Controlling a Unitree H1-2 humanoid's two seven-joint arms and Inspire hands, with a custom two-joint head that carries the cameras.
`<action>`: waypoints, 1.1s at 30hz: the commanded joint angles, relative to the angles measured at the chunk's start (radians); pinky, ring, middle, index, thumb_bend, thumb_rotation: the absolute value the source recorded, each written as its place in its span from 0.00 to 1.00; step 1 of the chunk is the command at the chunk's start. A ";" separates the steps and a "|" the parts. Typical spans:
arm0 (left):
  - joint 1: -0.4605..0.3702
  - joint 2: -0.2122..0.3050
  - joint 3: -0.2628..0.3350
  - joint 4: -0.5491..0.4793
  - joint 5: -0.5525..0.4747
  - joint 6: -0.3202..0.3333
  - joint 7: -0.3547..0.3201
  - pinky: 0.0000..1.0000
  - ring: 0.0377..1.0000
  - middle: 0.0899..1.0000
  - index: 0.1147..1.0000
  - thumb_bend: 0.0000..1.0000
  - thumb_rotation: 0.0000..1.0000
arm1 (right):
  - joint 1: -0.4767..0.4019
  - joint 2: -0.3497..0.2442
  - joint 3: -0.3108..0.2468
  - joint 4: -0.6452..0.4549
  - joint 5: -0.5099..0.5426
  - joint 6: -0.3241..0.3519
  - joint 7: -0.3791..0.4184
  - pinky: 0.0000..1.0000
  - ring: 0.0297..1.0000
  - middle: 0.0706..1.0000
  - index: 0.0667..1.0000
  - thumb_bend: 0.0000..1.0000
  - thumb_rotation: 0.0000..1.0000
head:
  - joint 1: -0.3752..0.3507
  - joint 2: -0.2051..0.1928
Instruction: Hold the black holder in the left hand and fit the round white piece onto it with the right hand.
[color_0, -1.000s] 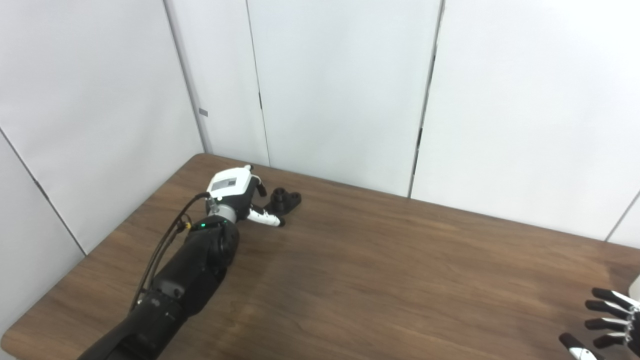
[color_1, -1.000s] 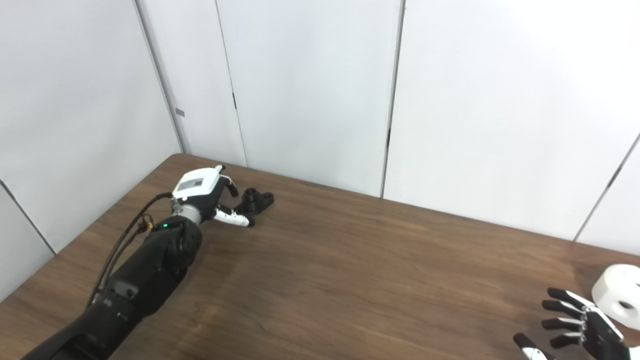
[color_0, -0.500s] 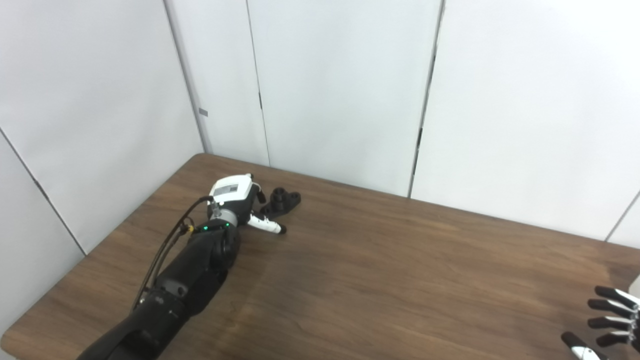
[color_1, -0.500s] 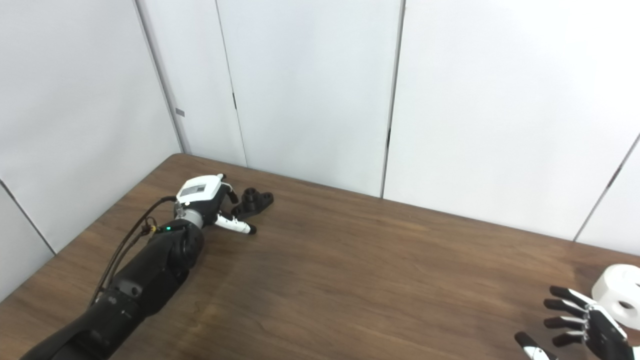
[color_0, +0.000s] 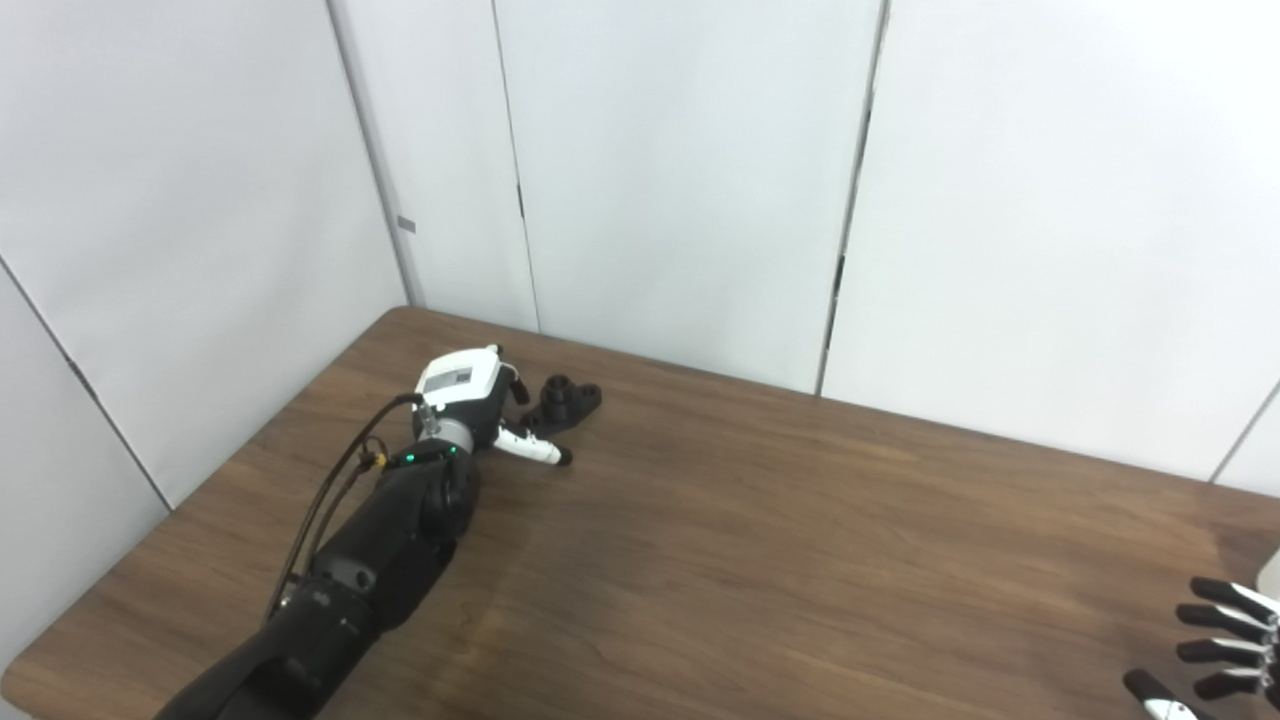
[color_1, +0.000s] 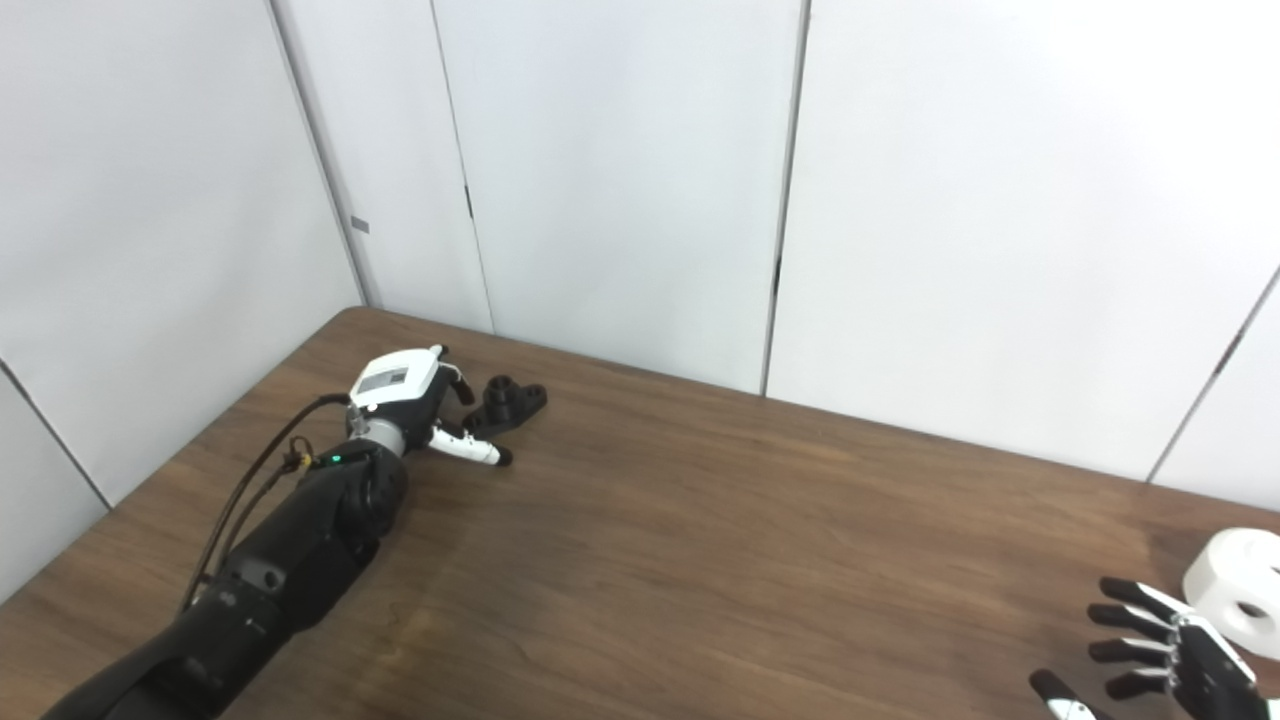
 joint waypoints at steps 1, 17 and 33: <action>-0.049 0.024 0.003 -0.002 0.004 -0.016 0.028 1.00 1.00 1.00 0.65 1.00 0.40 | -0.023 -0.011 -0.001 -0.026 -0.003 -0.025 -0.003 0.41 0.55 0.63 0.69 0.47 0.00 | -0.005 0.001; -0.091 -0.064 0.091 0.132 -0.167 -0.093 0.132 1.00 1.00 0.97 0.60 0.86 0.34 | -0.009 -0.002 0.008 -0.061 -0.018 -0.008 -0.005 0.40 0.52 0.63 0.68 0.48 0.00 | -0.020 0.016; -0.104 -0.075 0.060 0.231 -0.183 -0.147 0.213 0.98 1.00 0.94 0.62 0.83 0.36 | -0.015 0.001 0.016 -0.061 -0.012 -0.011 -0.001 0.40 0.53 0.62 0.67 0.48 0.00 | -0.025 0.021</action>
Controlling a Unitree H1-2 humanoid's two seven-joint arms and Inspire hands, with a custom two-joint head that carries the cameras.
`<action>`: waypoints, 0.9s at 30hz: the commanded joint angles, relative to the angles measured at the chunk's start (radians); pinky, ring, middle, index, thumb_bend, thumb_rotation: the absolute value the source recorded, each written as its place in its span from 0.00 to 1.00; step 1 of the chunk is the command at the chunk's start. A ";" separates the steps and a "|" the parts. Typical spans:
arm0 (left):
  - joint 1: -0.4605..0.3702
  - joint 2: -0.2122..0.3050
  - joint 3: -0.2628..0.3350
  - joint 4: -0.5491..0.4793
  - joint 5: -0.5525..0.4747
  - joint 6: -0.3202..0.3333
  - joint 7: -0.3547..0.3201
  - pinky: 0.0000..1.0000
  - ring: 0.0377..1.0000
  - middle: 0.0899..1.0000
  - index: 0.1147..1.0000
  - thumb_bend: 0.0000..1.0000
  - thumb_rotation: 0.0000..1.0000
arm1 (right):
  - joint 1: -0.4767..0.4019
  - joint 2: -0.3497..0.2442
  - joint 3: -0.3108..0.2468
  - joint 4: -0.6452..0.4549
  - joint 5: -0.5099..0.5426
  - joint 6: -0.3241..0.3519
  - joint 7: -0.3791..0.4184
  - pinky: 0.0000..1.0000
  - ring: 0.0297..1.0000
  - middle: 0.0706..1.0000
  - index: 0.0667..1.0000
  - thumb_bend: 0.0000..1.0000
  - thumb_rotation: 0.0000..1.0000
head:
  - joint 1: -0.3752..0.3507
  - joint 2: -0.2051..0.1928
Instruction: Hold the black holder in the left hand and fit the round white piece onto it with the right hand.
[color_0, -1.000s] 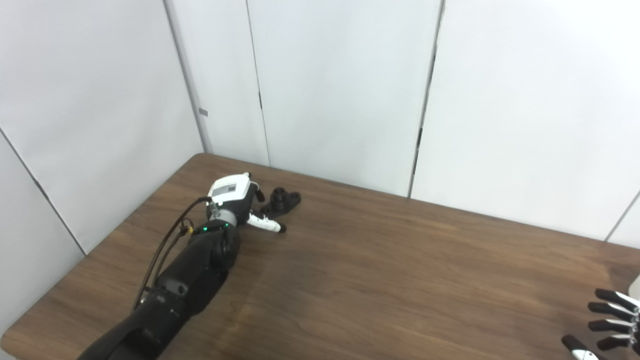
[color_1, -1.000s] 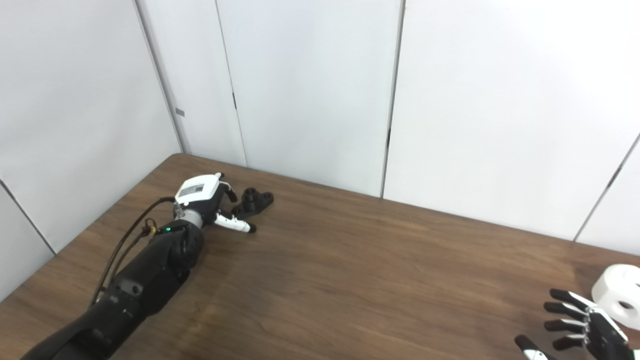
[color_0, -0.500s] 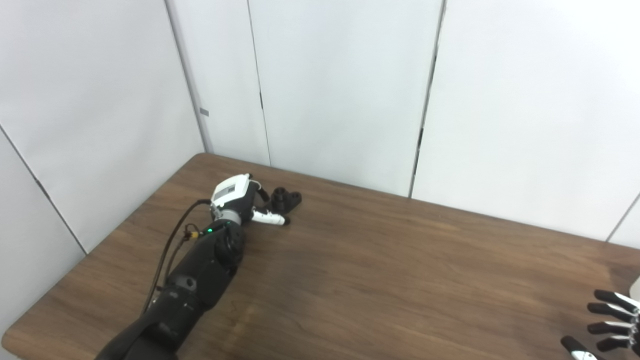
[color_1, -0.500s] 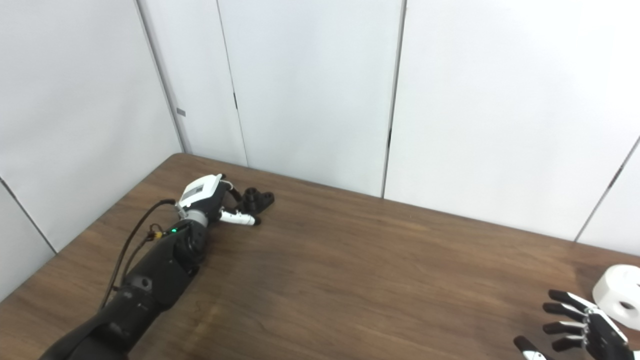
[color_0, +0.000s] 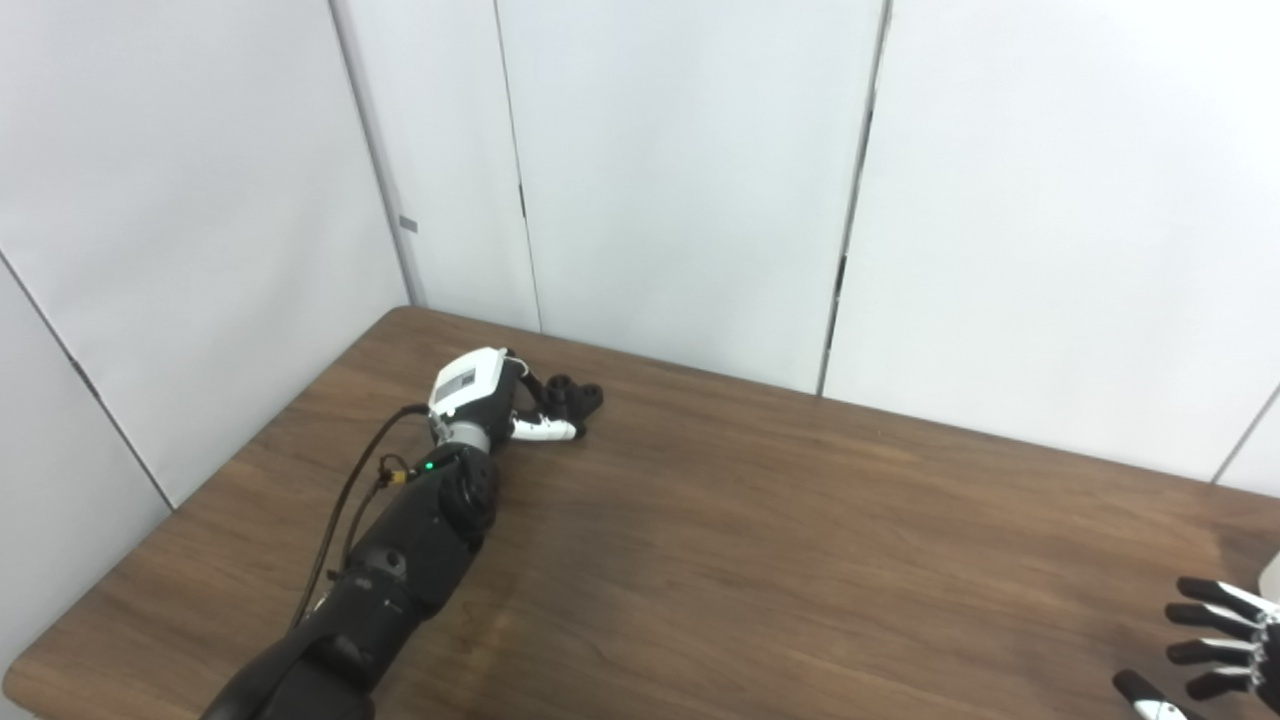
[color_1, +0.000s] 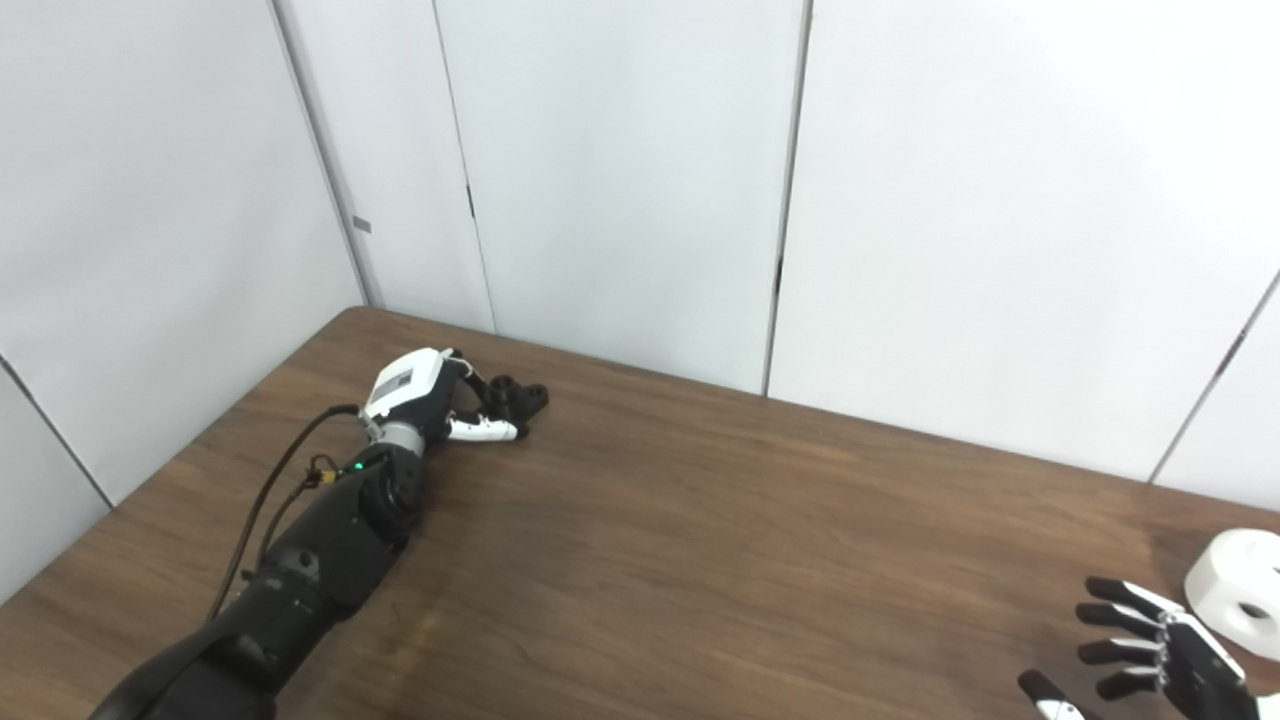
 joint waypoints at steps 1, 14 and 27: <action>-0.030 0.009 -0.008 0.001 -0.004 -0.011 0.005 0.99 1.00 0.93 0.59 0.82 0.34 | -0.027 -0.002 -0.003 -0.026 0.003 -0.020 -0.004 0.40 0.53 0.62 0.67 0.48 0.00 | -0.001 0.001; -0.001 0.042 -0.060 -0.035 0.005 -0.002 -0.016 1.00 0.97 0.86 0.41 0.54 0.08 | -0.041 -0.001 -0.002 -0.010 -0.004 -0.018 -0.007 0.40 0.53 0.62 0.67 0.48 0.00 | 0.003 0.006; 0.146 0.024 -0.114 -0.300 -0.024 -0.122 -0.106 1.00 1.00 0.90 0.41 0.53 0.06 | -0.064 0.010 0.001 0.012 -0.017 -0.025 -0.017 0.38 0.50 0.62 0.67 0.50 0.00 | -0.048 0.025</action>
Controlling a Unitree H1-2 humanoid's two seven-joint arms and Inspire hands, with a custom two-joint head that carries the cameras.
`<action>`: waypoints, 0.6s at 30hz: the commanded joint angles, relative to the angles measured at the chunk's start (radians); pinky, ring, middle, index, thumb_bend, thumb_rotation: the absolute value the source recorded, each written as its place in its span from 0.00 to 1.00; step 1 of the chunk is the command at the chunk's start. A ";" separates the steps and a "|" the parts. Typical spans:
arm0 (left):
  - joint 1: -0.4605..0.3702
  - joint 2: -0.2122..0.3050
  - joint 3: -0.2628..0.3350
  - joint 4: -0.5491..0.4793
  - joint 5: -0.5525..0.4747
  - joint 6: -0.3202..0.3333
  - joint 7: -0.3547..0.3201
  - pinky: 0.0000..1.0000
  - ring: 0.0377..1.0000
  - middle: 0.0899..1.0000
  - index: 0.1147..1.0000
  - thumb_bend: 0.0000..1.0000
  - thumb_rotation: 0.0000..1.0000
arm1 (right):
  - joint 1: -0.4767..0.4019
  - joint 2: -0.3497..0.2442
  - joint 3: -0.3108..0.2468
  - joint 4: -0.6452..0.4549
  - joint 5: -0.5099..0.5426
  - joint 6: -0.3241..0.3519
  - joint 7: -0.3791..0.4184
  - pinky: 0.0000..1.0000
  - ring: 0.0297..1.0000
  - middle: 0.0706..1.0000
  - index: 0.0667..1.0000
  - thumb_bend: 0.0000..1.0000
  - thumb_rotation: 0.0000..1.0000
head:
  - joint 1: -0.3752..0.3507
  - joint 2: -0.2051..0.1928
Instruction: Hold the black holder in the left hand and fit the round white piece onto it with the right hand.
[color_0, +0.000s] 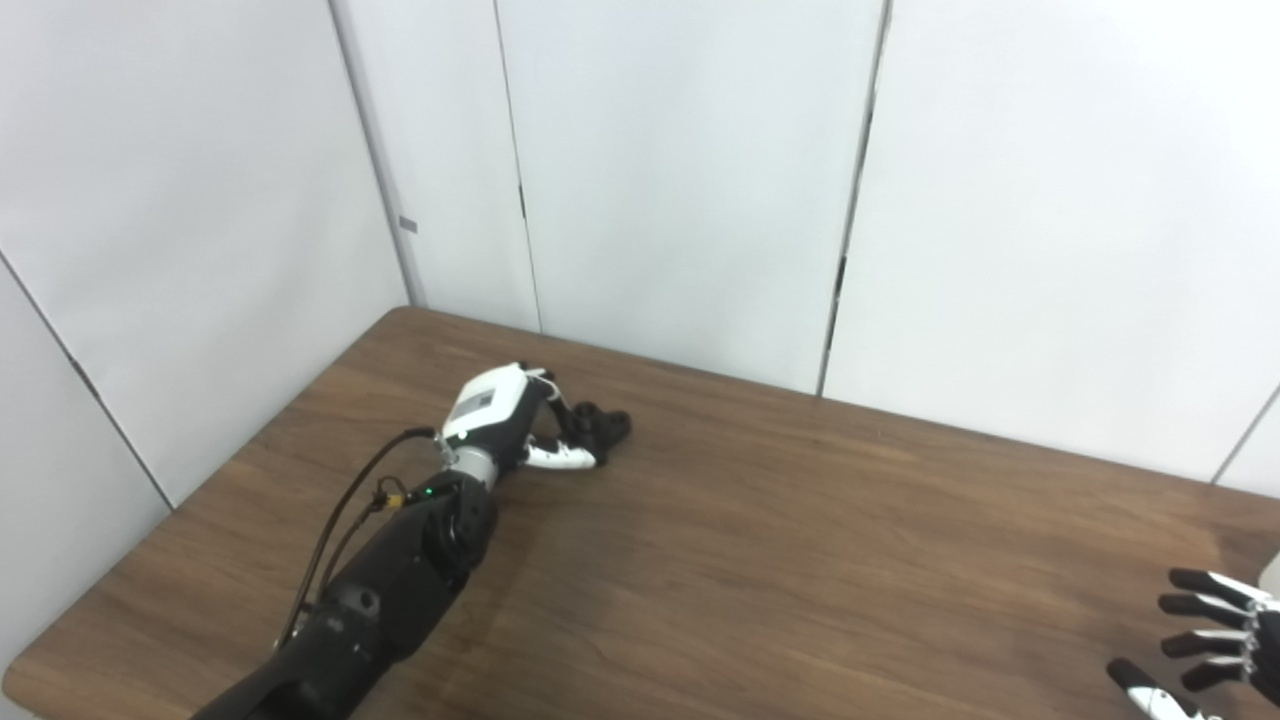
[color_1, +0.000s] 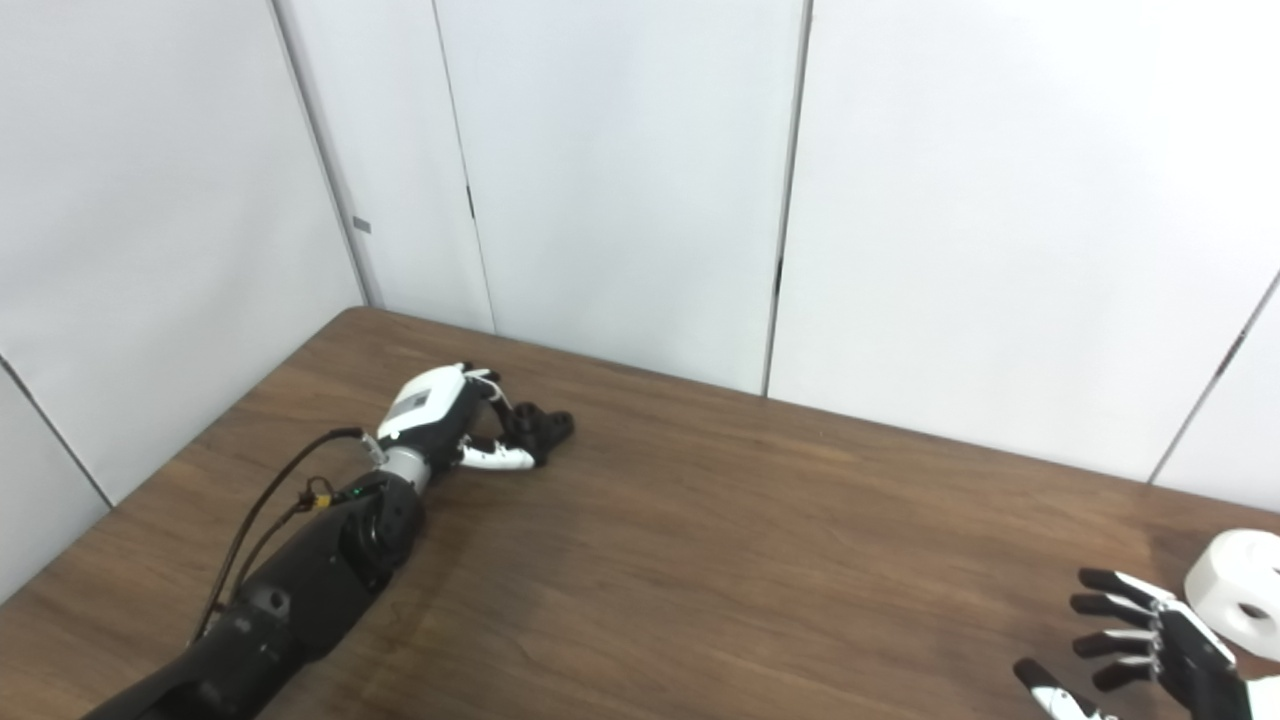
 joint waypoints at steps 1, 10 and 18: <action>0.018 -0.013 -0.027 -0.074 -0.002 -0.038 -0.045 1.00 1.00 0.91 0.41 0.53 0.06 | -0.034 0.004 0.000 -0.015 0.001 -0.025 -0.014 0.39 0.51 0.62 0.67 0.50 0.00 | -0.008 0.004; 0.092 -0.045 -0.120 -0.301 -0.029 -0.122 -0.199 1.00 1.00 0.94 0.41 0.52 0.06 | -0.042 0.010 0.003 0.012 0.014 -0.048 -0.016 0.44 0.54 0.63 0.68 0.49 0.00 | -0.114 0.040; 0.105 -0.103 -0.236 -0.358 0.024 -0.245 -0.276 0.99 0.99 0.92 0.42 0.52 0.07 | -0.052 0.021 0.004 0.059 0.003 -0.101 -0.047 0.43 0.54 0.63 0.68 0.49 0.00 | -0.221 0.073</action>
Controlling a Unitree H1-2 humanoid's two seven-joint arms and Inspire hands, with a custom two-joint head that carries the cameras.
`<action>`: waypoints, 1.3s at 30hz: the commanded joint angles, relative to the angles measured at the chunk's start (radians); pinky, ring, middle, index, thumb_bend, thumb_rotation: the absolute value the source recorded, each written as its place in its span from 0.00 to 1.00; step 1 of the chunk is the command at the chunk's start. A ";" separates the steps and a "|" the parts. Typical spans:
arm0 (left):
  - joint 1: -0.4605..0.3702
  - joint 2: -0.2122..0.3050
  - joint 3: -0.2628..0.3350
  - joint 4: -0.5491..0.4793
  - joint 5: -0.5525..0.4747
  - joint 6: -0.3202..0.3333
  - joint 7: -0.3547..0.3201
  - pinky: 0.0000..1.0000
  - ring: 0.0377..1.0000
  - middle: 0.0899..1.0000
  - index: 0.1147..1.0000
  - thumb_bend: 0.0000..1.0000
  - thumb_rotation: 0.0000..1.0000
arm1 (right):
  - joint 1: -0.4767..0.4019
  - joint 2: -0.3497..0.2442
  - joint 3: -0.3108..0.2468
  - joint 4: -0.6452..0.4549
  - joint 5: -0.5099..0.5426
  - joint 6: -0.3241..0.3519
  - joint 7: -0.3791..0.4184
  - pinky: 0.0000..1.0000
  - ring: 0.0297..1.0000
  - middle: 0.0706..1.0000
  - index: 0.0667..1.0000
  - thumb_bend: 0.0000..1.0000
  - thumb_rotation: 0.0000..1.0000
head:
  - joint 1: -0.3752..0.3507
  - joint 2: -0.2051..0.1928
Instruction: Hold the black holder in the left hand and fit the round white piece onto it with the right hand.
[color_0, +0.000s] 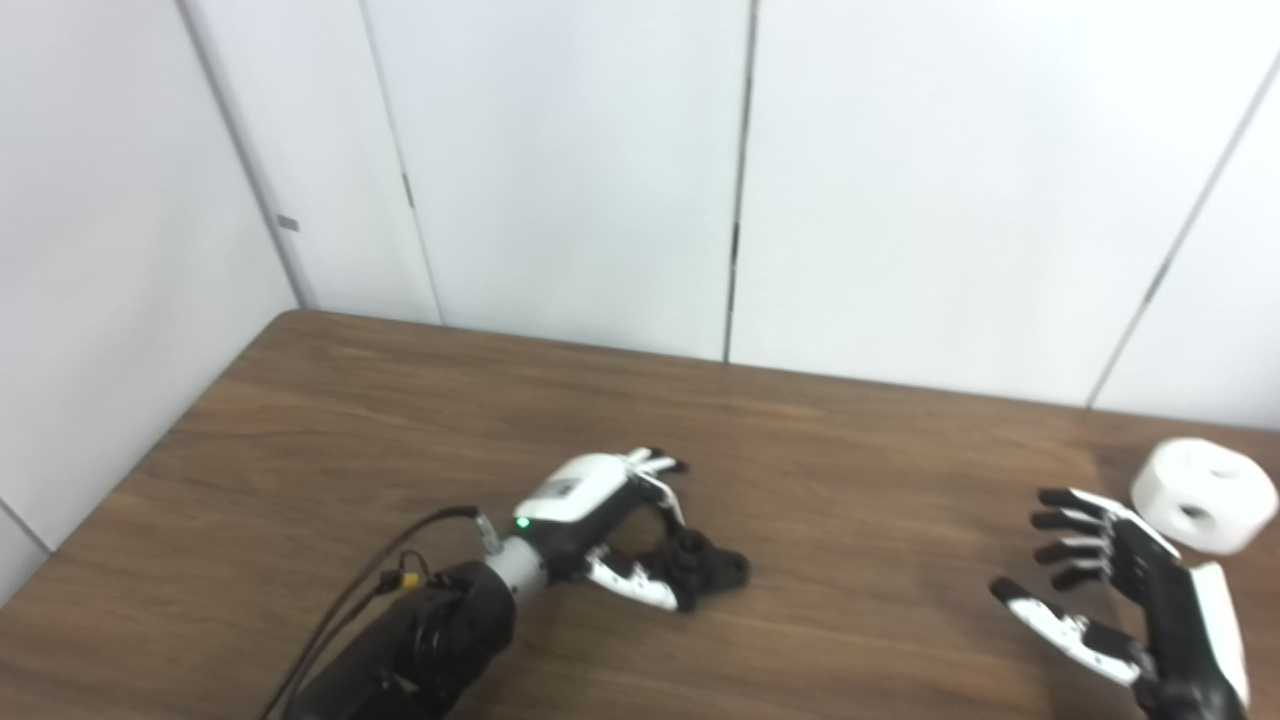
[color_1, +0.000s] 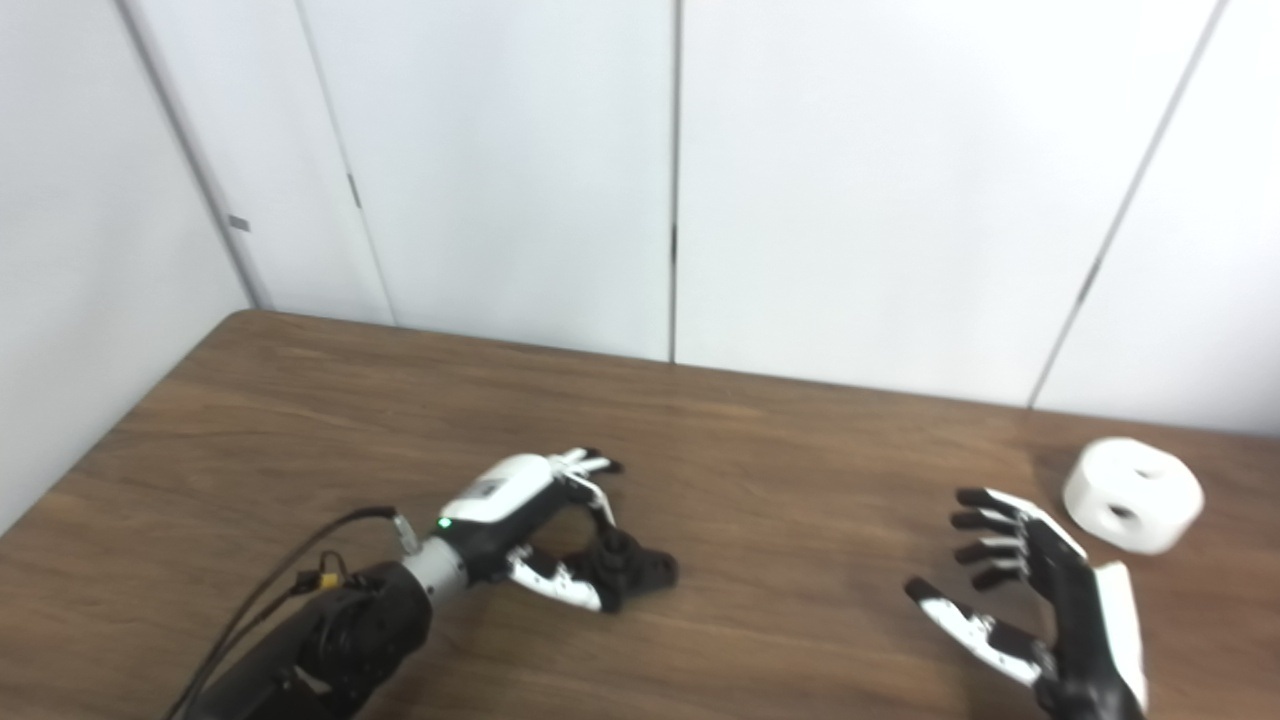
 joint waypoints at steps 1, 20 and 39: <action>-0.009 -0.008 -0.040 -0.014 0.031 -0.066 -0.026 0.98 0.99 0.92 0.42 0.52 0.07 | -0.034 0.009 0.001 -0.021 -0.003 -0.057 -0.028 0.43 0.54 0.63 0.68 0.49 0.00 | -0.023 0.009; -0.022 -0.090 -0.166 0.159 0.151 -0.215 0.006 0.88 0.97 0.92 0.42 0.52 0.06 | -0.037 0.030 0.019 -0.129 -0.046 0.008 -0.008 0.43 0.54 0.63 0.68 0.49 0.00 | -0.252 0.031; -0.032 0.014 -0.142 0.248 0.134 -0.352 0.021 0.80 0.90 0.87 0.42 0.52 0.06 | -0.417 -0.399 0.048 -0.334 -0.871 0.489 0.907 0.75 0.95 0.99 0.91 0.90 0.27 | -0.835 -0.222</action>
